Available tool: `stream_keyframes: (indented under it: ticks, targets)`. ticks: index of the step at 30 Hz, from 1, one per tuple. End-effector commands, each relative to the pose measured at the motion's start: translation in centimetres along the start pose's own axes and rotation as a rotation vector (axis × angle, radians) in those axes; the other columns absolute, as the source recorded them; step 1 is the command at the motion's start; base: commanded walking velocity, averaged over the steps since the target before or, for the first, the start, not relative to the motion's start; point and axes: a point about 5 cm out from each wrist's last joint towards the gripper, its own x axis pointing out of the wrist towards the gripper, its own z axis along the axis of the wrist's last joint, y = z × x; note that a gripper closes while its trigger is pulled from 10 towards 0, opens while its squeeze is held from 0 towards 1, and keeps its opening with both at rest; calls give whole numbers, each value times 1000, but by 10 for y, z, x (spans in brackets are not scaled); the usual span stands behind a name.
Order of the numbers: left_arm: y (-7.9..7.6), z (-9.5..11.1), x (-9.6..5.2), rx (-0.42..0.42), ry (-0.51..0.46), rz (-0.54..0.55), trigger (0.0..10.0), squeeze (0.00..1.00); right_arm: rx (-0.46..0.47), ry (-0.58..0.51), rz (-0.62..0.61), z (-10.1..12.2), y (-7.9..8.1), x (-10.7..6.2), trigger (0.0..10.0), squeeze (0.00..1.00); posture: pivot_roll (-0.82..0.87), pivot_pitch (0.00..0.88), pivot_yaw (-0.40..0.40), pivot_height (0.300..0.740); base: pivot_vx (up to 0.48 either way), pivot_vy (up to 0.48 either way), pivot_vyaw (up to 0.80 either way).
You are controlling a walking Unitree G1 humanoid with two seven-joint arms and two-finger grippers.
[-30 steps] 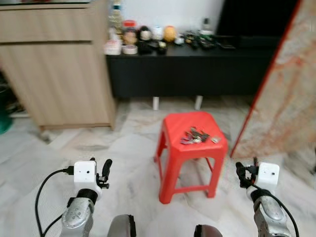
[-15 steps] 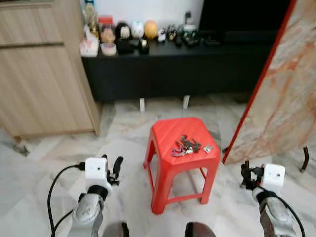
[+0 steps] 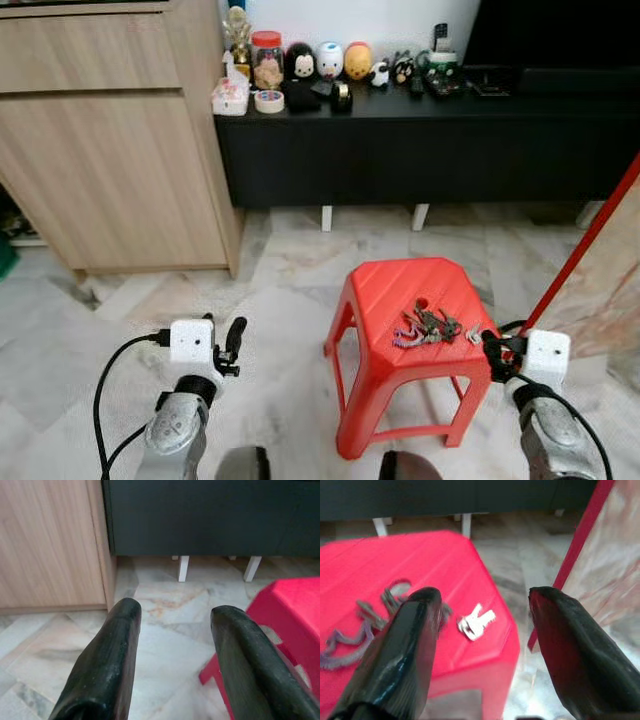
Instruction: Hang keys on a hook
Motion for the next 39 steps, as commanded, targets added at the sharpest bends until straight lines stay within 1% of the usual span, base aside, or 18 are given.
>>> stream_keyframes:
  ticks: [1, 3, 9, 13, 15, 21, 23, 27, 39]
  targets:
    - [3, 2, 0, 6, -6, 7, 10000, 0, 10, 1, 10, -1, 4, 1, 10000, 0, 72, 0, -82, 591, 352, 0, 0]
    - [3, 2, 0, 6, -11, 7, 10000, 0, 12, 1, 10, -1, 4, 1, 10000, 0, 72, 0, -82, 591, 292, 0, 0]
    - [4, 2, 0, 17, -4, 12, 10000, 0, 15, 4, 14, -1, 4, 1, 10000, 0, 74, 0, -83, 591, 0, 0, 0]
    - [5, 1, 0, 30, -1, 16, 10000, 0, -10, 2, 18, 0, 4, 1, 10000, 0, 75, 0, -82, 591, 0, -296, 0]
    - [4, 1, 0, 29, 1, 13, 10000, 0, -17, -2, 21, 1, 5, 2, 10000, 0, 74, 0, -81, 591, 0, -364, 644]
    - [4, 1, 0, 28, 1, 13, 10000, 0, -10, -3, 21, 1, 5, 1, 10000, 0, 74, 0, -81, 591, 0, -364, 706]
    - [4, 1, 0, 27, 1, 13, 10000, 0, 10, 7, 14, -1, 5, 1, 10000, 0, 74, 0, -81, 591, 0, -371, 0]
    - [3, 0, 0, 25, 2, 13, 10000, 0, 9, 6, 19, 0, 5, 1, 10000, 0, 72, 0, -83, 591, 0, -371, 0]
    - [1, 0, 3, 10, 5, 9, 10000, 0, -7, 25, 72, 0, 8, 3, 10000, 0, 68, 0, -75, 591, 0, 0, 0]
